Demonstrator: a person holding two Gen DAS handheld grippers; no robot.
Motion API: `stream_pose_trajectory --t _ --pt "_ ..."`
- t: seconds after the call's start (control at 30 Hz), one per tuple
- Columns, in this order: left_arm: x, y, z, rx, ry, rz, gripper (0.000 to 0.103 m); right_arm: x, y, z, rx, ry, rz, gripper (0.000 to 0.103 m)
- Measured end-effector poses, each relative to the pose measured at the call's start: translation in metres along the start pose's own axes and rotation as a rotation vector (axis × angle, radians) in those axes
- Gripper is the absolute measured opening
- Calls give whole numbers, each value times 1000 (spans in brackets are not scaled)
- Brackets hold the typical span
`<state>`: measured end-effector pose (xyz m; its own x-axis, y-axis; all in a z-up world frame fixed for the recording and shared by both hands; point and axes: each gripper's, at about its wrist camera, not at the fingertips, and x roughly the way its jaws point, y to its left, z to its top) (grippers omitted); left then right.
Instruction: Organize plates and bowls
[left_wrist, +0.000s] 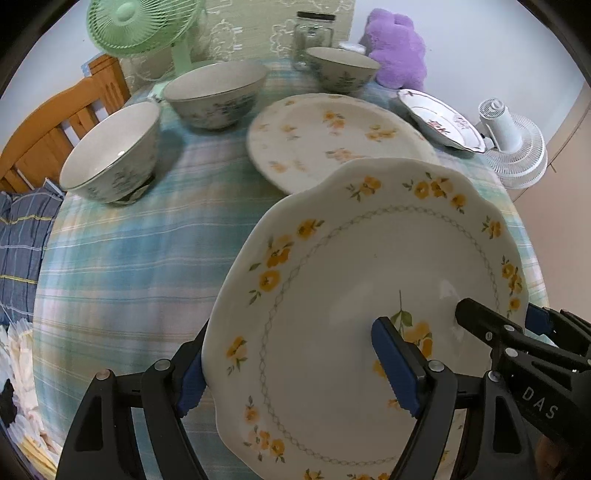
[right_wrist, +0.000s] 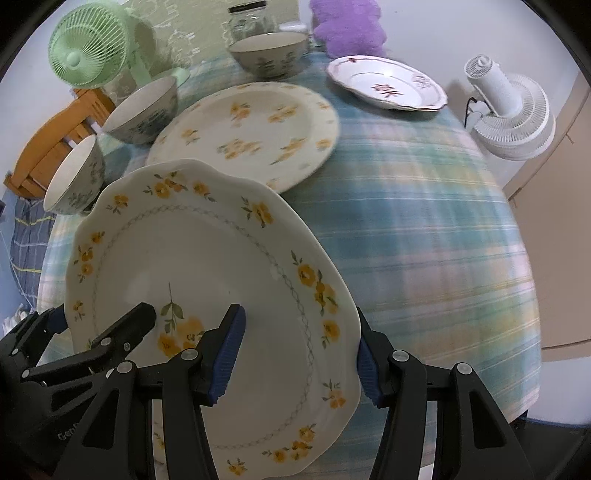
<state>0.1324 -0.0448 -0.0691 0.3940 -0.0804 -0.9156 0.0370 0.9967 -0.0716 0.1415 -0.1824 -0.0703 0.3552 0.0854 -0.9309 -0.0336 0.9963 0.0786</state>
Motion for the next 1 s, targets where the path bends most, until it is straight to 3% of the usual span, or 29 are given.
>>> stream_pose_trajectory --t 0.6,1.0 --pt "27 -99 11 -18 10 -14 82 -1 -107 12 -19 1 -28 59" --pt "46 -141 19 27 27 -12 80 11 -152 20 5 29 -58 59"
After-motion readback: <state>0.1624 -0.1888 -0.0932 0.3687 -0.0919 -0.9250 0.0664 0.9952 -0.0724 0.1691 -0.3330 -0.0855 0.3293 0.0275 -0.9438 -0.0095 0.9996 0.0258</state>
